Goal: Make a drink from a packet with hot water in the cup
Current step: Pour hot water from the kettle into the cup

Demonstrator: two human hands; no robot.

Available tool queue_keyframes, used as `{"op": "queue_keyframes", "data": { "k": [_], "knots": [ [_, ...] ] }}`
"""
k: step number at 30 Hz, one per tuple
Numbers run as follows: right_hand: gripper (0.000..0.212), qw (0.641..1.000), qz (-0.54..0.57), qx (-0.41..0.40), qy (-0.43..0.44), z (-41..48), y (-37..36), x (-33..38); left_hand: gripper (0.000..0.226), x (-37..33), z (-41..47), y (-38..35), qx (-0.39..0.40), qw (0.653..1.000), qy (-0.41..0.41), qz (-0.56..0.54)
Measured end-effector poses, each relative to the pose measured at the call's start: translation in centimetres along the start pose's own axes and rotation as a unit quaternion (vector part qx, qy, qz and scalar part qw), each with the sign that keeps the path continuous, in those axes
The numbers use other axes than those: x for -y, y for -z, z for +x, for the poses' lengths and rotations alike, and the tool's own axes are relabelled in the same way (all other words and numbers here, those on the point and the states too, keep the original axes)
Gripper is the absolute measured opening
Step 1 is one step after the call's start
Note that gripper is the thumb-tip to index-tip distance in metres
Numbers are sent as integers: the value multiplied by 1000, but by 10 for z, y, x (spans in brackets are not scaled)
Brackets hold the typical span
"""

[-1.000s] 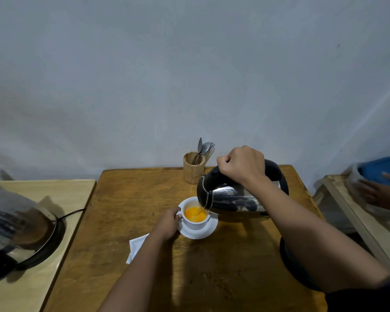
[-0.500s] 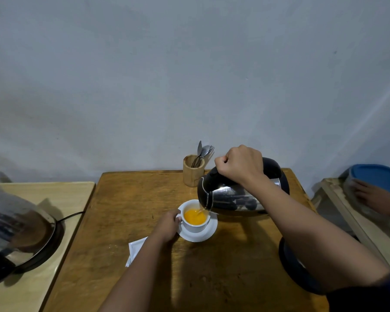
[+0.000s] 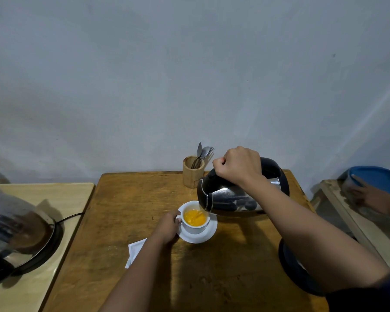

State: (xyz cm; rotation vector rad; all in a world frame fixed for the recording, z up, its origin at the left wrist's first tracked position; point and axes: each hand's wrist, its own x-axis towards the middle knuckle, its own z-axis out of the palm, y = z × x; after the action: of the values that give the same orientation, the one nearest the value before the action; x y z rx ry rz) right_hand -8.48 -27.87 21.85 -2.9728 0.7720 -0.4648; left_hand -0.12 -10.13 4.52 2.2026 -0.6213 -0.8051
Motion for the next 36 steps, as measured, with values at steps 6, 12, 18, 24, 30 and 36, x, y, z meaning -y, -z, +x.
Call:
{"op": "queue_keyframes", "data": {
  "k": [6, 12, 18, 24, 30, 36],
  "knots": [
    [44, 1000, 5, -4, -1, 1, 3, 0, 32, -1, 1, 0, 3, 1000, -2, 1],
    [45, 1000, -1, -11, -4, 1, 6, 1, 32, -2, 0, -1, -1, 1000, 2, 0],
    [46, 1000, -2, -8, -2, -4, 6, 2, 32, -1, 0, -2, -3, 1000, 5, -9],
    [46, 1000, 4, -3, 2, -7, 6, 2, 34, -3, -1, -2, -7, 1000, 7, -4],
    [47, 1000, -3, -7, 5, -8, 7, 4, 34, -4, 0, -2, -7, 1000, 10, 6],
    [46, 1000, -2, -12, 9, -10, 7, 3, 33, -5, -1, -2, -6, 1000, 12, 7]
  ]
}}
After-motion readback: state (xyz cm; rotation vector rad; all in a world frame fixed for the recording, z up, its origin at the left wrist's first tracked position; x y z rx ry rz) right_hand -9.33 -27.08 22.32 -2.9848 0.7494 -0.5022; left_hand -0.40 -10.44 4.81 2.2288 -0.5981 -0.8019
